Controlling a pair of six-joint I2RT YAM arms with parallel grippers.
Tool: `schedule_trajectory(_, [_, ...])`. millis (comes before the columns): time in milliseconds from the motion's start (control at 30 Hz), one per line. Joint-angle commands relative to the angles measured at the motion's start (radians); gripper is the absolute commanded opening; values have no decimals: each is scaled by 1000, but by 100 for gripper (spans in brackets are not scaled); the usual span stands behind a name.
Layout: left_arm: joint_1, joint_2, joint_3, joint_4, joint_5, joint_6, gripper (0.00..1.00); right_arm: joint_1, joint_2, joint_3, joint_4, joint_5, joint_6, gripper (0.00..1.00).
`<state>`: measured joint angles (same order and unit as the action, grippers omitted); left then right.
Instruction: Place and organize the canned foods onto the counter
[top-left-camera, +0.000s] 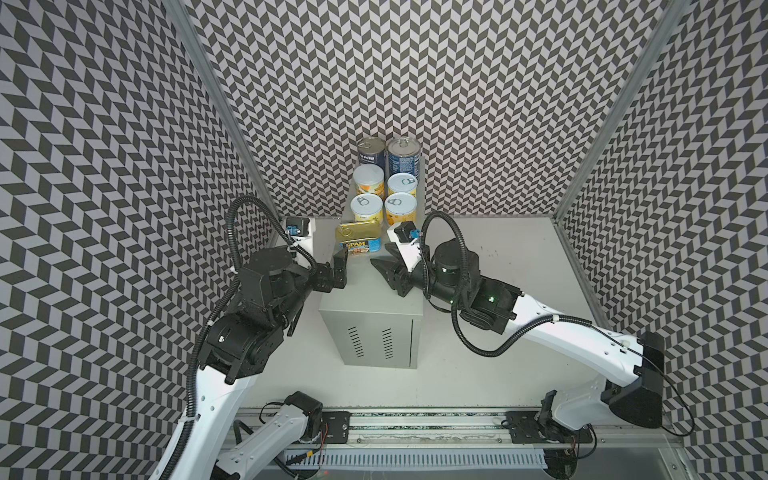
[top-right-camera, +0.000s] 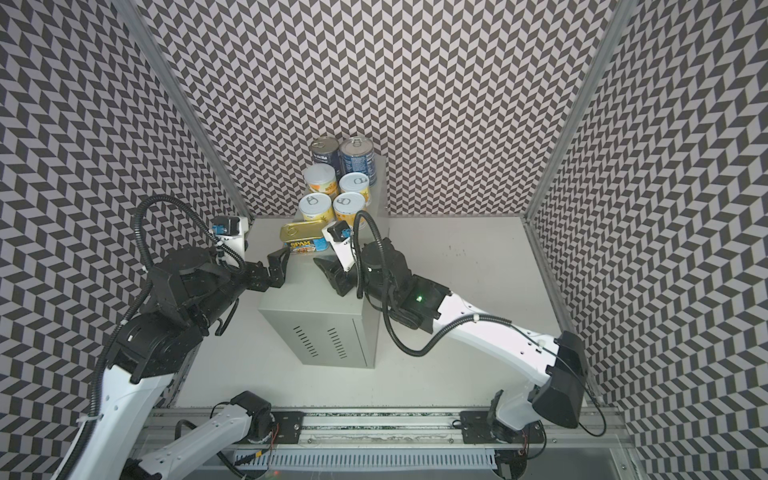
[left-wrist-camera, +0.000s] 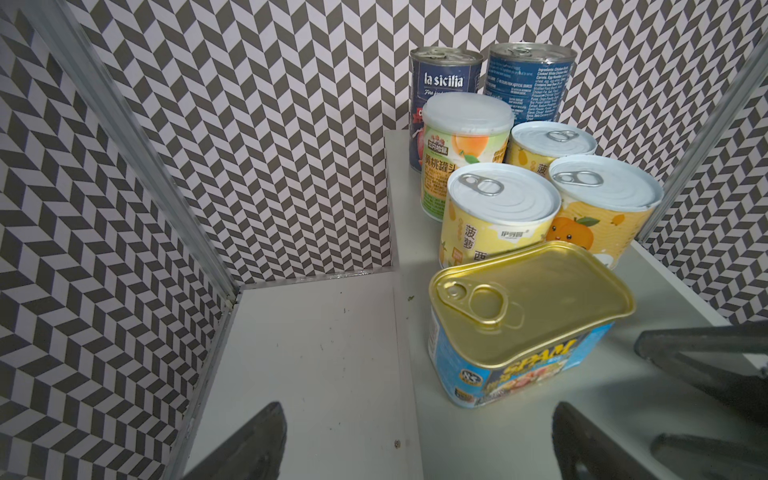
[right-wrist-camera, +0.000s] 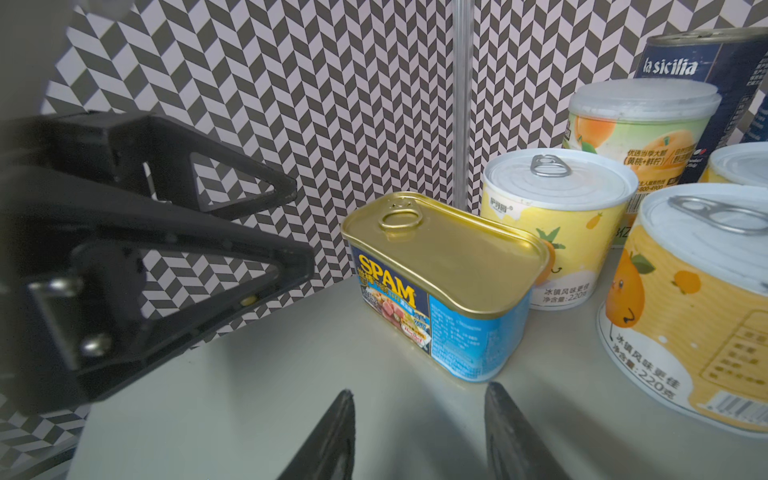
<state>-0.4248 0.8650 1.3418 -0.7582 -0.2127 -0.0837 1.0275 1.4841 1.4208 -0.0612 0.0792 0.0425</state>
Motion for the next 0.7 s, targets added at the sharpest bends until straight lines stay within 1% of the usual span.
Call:
schedule_trajectory(0, [4,10,-20,-19,-10,-4,100,1,-3,-13,-61,5,-1,49])
schedule_trajectory(367, [51,38,-91,62,-22,-21,100,0,3,-18,-72,5,9,51])
schedule_trajectory(667, [52,44,-138,105,-40,-28,100,-1,-22,-80,-72,23,38,52])
